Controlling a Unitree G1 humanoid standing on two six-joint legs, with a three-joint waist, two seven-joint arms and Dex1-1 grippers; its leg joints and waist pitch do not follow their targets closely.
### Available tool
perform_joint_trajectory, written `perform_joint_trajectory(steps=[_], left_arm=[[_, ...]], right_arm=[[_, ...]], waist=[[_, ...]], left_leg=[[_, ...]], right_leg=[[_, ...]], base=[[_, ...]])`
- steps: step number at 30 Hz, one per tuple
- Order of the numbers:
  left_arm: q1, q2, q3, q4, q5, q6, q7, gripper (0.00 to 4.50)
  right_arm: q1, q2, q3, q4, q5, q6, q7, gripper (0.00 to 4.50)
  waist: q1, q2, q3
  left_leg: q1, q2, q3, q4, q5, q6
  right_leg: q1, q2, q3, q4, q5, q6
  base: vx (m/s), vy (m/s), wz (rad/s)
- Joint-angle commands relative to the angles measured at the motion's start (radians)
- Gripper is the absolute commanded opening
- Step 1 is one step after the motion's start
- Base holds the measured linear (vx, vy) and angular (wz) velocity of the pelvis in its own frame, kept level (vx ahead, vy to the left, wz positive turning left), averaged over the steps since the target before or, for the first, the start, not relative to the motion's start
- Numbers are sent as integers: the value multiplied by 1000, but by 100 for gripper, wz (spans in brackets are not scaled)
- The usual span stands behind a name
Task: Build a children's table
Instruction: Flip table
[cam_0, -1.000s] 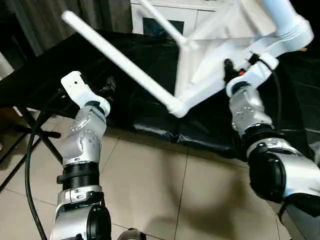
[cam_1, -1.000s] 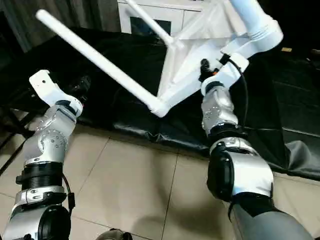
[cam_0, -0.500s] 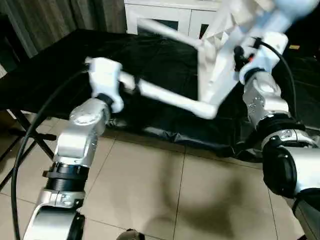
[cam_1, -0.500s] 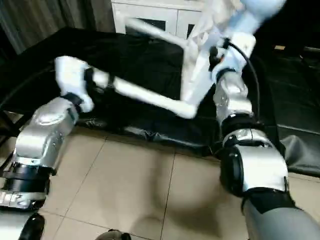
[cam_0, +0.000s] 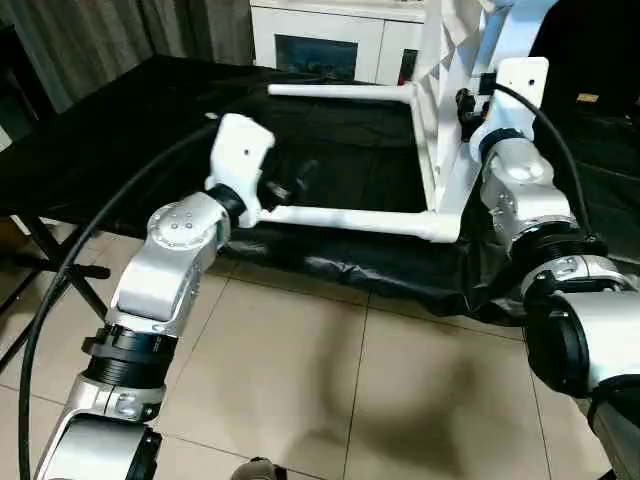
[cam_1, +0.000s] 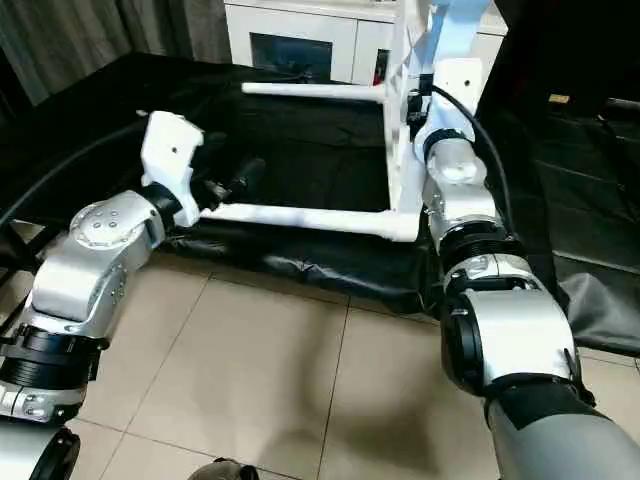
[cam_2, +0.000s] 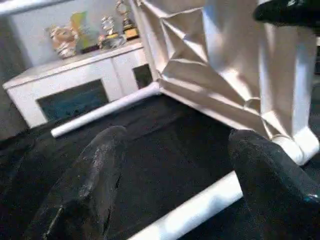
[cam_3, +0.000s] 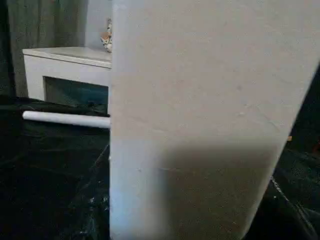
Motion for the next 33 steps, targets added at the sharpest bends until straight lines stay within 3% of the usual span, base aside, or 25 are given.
perform_joint_trajectory(steps=[1,6,7,8,13,20,22,28,29,30,32,33], left_arm=[[-18,10,-22,-12,18,-32,-18,364],[-24,5,-38,-15,28,-38,-27,364],[-22,5,-41,-19,29,-35,-32,364],[-19,5,-42,-24,33,-31,-34,364],[-5,2,-33,-39,35,-26,-28,364],[-5,-27,2,4,75,-8,78,364],[-12,-43,3,38,148,-56,179,364],[19,-74,34,46,36,-159,71,364],[34,-67,25,39,33,-187,44,364],[49,-62,23,26,24,-195,23,364],[75,-22,1,-14,48,-240,-9,364],[70,0,-11,-18,82,-267,1,364]], right_arm=[[-14,6,16,22,-47,-1,-79,188],[-26,39,18,48,-47,-21,-107,188],[-27,47,18,52,-43,-26,-94,243],[-26,53,15,56,-40,-32,-82,257],[-20,69,-1,60,-24,-79,-21,300],[3,60,-4,30,-17,-213,62,354],[27,60,-7,-1,-5,-274,99,377],[137,70,-11,-124,13,-438,155,385],[160,72,-6,-153,12,-466,163,385],[189,78,-1,-194,21,-489,182,385],[310,95,31,-367,49,-546,242,385],[356,103,45,-434,62,-549,265,385]], waist=[[-17,-11,-81],[-20,-13,-82],[-21,-15,-82],[-24,-16,-81],[-43,-20,-83],[-49,-18,-82],[-49,-15,-82],[-40,-16,-86],[-41,-11,-86],[-44,-14,-84],[-39,-12,-83],[-39,-9,-84]], left_leg=[[59,50,-32,-68,-193,-51],[59,50,-32,-68,-181,-46],[58,49,-31,-68,-182,-44],[57,50,-32,-69,-187,-42],[52,49,-33,-64,-151,-19],[53,50,-30,-59,-145,10],[53,52,-32,-59,-148,15],[53,50,-33,-55,-135,38],[53,53,-34,-56,-143,38],[53,54,-34,-58,-146,39],[52,59,-37,-61,-163,43],[58,57,-37,-63,-178,39]], right_leg=[[15,-41,26,-60,41,-177],[15,-40,25,-55,57,-181],[15,-41,25,-55,54,-181],[16,-42,25,-56,49,-181],[22,-42,24,-49,111,-198],[25,-41,25,-51,132,-226],[26,-40,25,-52,148,-223],[27,-43,23,-51,163,-246],[26,-43,23,-49,155,-244],[26,-41,23,-51,150,-241],[27,-47,25,-53,140,-220],[25,-43,24,-56,127,-212]], base=[[0,0,0],[0,0,0],[0,0,0],[0,0,0],[0,0,0],[0,0,0],[0,0,0],[0,0,0],[0,0,0],[0,0,0],[0,0,0],[0,0,0]])
